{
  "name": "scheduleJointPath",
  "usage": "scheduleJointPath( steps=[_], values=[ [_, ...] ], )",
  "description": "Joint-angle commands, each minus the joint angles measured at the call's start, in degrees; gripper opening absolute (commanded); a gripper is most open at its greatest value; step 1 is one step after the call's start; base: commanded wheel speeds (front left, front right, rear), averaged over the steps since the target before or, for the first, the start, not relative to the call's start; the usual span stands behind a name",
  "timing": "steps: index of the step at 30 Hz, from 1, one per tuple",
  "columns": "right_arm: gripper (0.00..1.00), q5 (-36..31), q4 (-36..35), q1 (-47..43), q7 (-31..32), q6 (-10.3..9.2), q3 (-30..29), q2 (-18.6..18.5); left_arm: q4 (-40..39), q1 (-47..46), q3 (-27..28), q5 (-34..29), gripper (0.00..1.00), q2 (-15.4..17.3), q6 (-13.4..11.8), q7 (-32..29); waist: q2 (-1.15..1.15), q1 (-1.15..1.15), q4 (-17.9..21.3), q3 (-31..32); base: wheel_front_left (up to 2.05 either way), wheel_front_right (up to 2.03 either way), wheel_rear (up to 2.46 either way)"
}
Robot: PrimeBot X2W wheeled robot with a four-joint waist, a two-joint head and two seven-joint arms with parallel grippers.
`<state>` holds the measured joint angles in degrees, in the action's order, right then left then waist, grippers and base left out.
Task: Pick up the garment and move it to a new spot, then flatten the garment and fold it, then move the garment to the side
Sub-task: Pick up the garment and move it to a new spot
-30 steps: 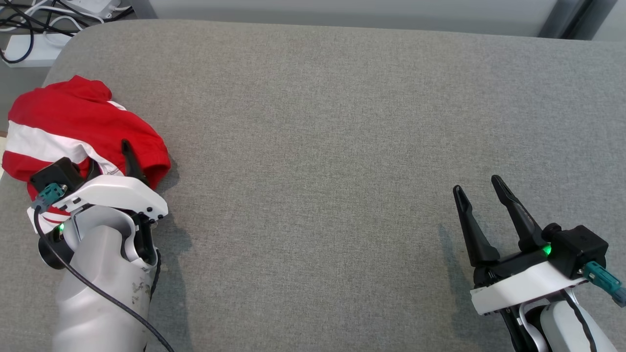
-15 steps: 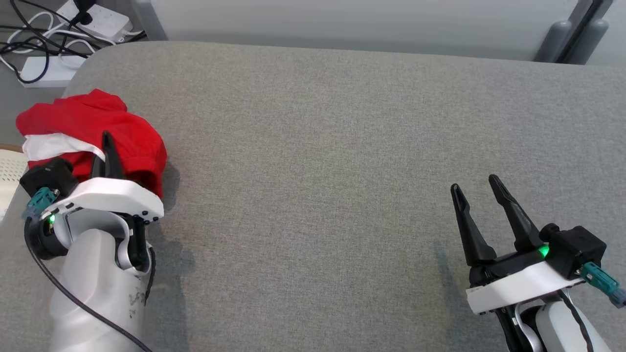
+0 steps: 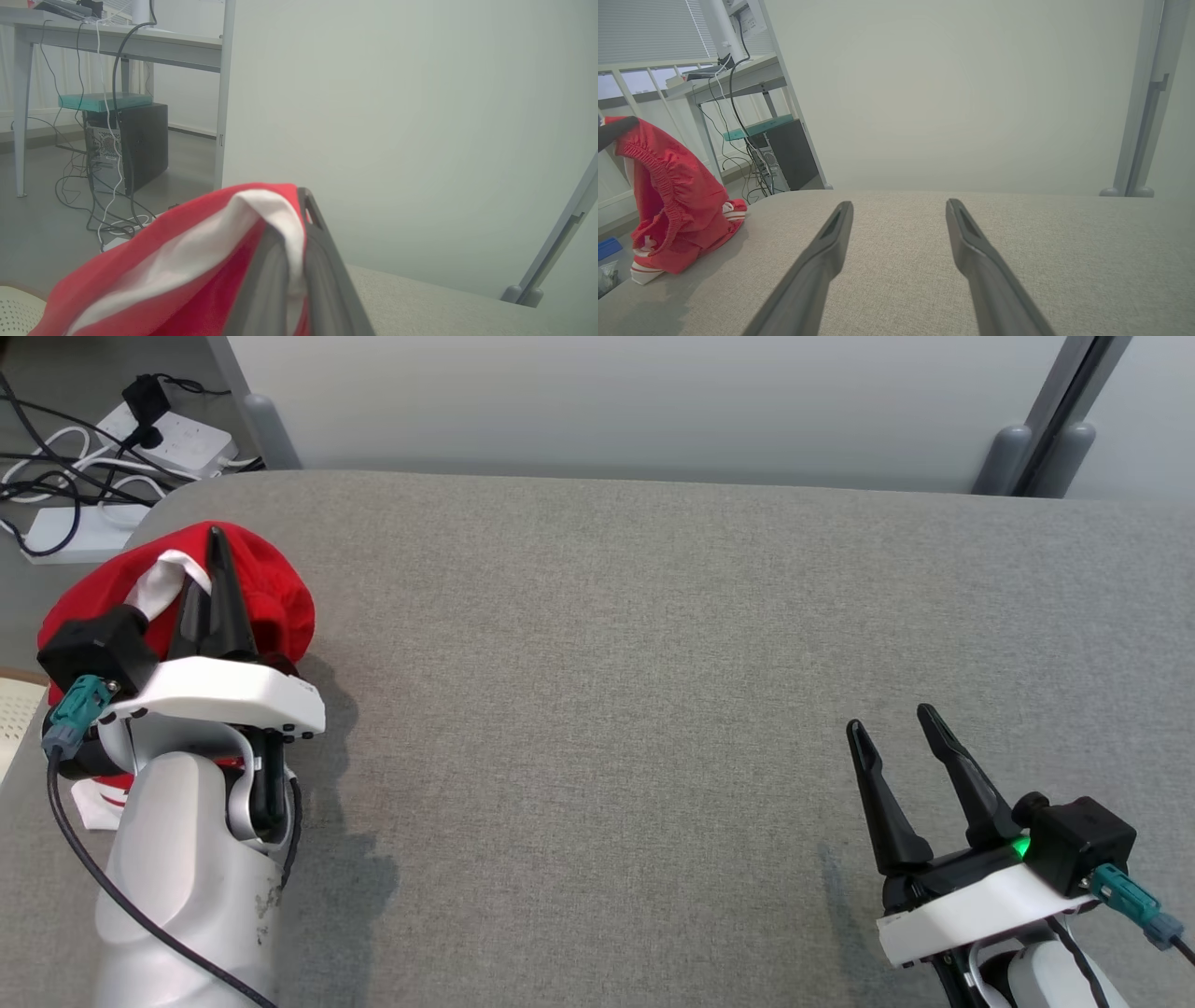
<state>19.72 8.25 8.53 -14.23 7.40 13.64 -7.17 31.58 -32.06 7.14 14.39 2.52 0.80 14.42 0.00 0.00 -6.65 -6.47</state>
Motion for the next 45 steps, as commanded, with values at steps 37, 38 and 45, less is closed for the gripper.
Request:
scheduleJointPath(
  steps=[37,38,45],
  values=[
    [1.00,0.4,0.0,-1.8,-0.8,0.09,1.0,1.8,-0.3,-15.0,-31.0,20.8,0.00,0.4,1.8,-1.2,0.00,0.00,20.1,3.5,0.00,0.00,0.00],
    [1.00,0.3,0.0,-1.9,-0.8,0.09,1.0,1.8,-0.2,-15.0,-31.9,21.3,0.00,0.4,1.7,-1.5,0.00,0.00,20.1,3.4,0.00,0.00,0.00],
    [1.00,0.2,-0.1,-1.9,-0.8,0.09,0.1,2.4,2.8,-11.2,-36.0,22.4,0.00,0.4,1.3,-4.4,0.00,0.00,19.0,2.9,0.00,0.00,0.00]
  ],
)
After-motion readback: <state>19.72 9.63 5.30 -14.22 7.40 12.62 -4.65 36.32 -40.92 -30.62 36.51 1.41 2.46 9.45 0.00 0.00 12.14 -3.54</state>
